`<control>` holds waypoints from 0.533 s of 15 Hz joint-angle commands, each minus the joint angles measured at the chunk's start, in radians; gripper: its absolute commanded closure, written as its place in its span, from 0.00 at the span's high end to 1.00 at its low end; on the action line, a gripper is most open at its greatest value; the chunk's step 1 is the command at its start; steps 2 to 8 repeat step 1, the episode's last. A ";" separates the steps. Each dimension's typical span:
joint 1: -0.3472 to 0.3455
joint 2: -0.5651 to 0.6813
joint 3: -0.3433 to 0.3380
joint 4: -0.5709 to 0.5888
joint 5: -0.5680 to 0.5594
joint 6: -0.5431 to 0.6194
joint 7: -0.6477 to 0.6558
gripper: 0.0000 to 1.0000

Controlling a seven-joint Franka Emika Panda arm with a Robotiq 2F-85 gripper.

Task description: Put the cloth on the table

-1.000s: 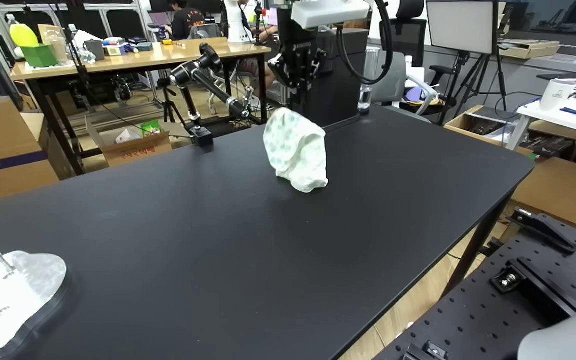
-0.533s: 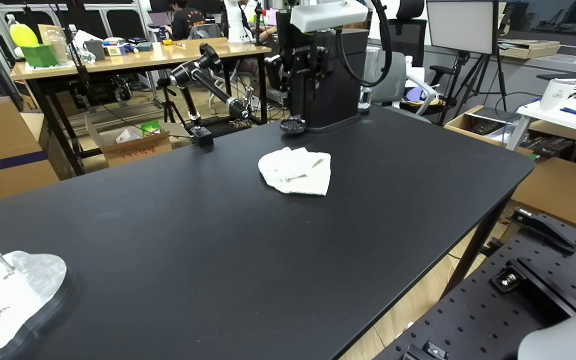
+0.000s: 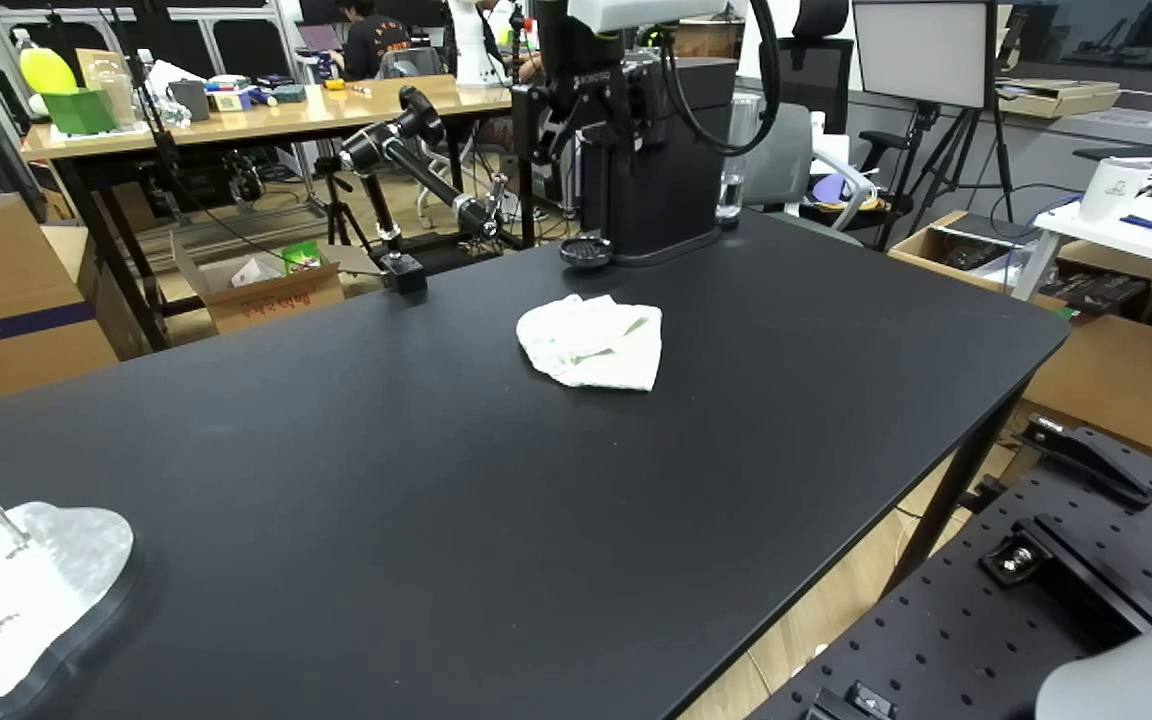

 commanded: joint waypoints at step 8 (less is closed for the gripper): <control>0.016 -0.051 0.014 0.004 -0.015 -0.084 0.021 1.00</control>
